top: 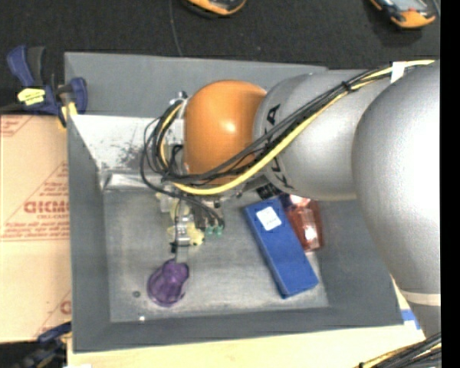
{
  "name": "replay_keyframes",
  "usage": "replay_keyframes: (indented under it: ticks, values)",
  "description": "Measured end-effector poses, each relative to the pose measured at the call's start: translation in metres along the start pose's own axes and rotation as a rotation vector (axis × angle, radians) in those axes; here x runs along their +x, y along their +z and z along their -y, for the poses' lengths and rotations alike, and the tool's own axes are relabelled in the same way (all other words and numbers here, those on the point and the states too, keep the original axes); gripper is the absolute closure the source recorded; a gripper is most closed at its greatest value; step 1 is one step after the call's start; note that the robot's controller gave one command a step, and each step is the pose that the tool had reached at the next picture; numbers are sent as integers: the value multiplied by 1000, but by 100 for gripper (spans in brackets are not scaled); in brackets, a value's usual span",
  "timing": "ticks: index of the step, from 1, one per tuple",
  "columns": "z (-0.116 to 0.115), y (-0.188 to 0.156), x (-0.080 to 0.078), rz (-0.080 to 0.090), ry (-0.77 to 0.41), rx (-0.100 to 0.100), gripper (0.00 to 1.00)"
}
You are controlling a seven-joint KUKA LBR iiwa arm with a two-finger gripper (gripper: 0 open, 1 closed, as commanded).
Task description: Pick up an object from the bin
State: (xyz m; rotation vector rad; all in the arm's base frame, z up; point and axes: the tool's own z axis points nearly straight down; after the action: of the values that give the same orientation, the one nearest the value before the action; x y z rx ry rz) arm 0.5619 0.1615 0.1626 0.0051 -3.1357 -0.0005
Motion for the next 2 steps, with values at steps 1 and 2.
replay_keyframes:
  ticks: [1,2]
  values:
    - [1,-5,-2,8,4,-1,0]
    - [-7,19,12,15,73,-3,0]
